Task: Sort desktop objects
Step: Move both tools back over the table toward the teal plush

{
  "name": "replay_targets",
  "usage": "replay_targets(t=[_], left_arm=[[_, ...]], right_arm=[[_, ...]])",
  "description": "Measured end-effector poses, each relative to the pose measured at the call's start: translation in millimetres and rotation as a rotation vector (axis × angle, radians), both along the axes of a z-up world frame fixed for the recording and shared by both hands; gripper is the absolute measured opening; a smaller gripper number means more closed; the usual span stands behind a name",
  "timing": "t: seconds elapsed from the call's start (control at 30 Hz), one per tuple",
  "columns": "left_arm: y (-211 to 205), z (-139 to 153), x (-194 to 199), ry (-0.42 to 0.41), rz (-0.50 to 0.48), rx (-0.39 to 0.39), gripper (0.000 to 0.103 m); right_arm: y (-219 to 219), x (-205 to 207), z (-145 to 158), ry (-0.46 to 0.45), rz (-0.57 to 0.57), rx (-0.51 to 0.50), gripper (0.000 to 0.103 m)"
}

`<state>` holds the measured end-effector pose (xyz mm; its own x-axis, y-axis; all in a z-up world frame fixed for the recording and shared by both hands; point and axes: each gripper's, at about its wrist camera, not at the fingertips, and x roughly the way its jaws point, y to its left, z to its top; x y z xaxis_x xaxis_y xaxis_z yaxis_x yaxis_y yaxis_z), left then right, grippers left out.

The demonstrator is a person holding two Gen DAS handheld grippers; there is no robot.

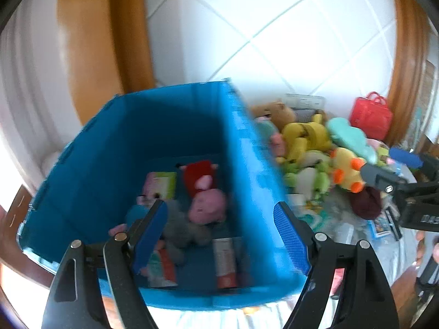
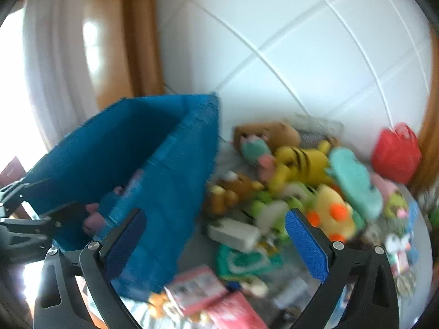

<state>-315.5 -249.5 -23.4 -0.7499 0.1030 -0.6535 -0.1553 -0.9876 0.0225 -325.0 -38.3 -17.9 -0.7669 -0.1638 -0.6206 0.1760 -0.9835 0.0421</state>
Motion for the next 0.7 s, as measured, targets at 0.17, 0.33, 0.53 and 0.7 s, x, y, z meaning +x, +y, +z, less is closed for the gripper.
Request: replay_targets(t=[0.17,0.33,0.53,0.7], left_arm=[[79,-3,20,-0.001,-0.046,0.001,0.08],[131,-19,16,-0.04,-0.067,-0.009,0.08],[191,-39,8,-0.09,-0.092,-0.025,0.08],[240,-56,1,-0.132,-0.112,-0.038,0.08]], right_arm=[[81,20,-12,-0.027,-0.063,-0.01,0.102],[166,43,-26,-0.051,-0.123,-0.016,0.102],[247,52,-51,-0.108,-0.219,-0.05,0.103],[294,48,-62,-0.12,-0.283,-0.084,0.103]])
